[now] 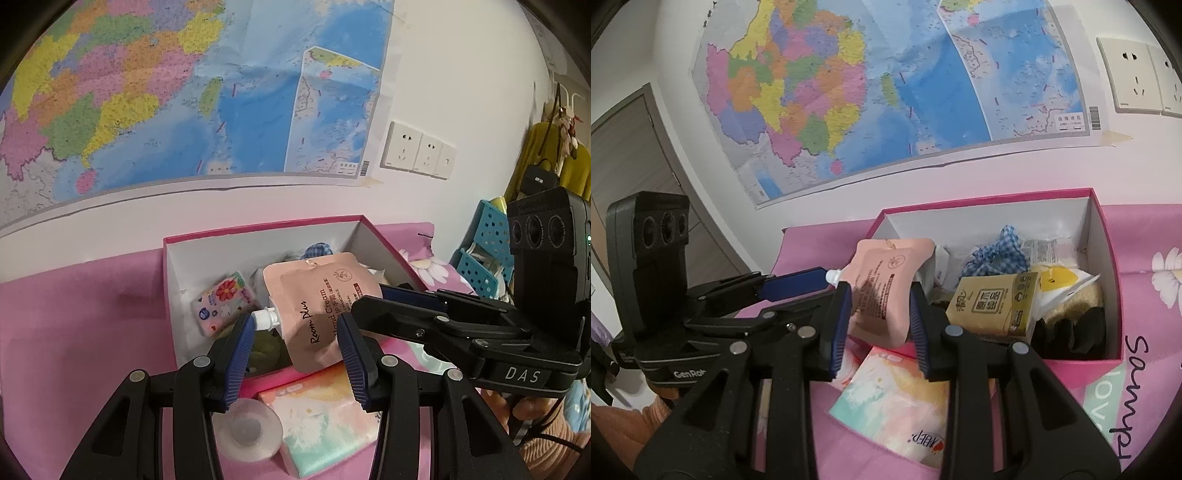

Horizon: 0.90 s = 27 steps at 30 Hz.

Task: Organize soft objects
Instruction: 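Lower the pink pouch into the box and open the right tool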

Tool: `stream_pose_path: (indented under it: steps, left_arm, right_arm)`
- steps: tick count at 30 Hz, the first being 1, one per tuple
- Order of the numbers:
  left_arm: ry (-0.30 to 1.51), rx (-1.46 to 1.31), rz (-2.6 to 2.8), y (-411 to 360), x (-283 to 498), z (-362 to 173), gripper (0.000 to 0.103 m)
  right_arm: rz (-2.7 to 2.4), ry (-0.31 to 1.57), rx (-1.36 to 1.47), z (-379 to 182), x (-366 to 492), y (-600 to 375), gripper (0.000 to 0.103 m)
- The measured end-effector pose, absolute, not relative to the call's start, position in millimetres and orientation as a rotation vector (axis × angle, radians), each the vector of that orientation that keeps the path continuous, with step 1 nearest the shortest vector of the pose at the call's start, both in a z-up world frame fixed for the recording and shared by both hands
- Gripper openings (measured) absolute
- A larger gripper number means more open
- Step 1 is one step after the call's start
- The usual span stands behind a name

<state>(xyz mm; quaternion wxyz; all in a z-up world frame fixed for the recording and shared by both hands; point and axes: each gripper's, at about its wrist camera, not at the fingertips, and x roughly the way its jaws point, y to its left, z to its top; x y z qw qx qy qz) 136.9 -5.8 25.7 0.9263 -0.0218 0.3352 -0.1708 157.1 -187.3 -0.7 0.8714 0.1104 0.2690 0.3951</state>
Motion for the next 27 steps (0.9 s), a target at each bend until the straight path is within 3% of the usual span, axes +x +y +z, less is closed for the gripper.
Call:
stream_pose_path:
  steps: [27]
  left_arm:
    - [0.814, -0.106, -0.309, 6, 186, -3, 0.043]
  right_arm:
    - [0.727, 0.657, 0.190, -28, 212, -167, 0.035]
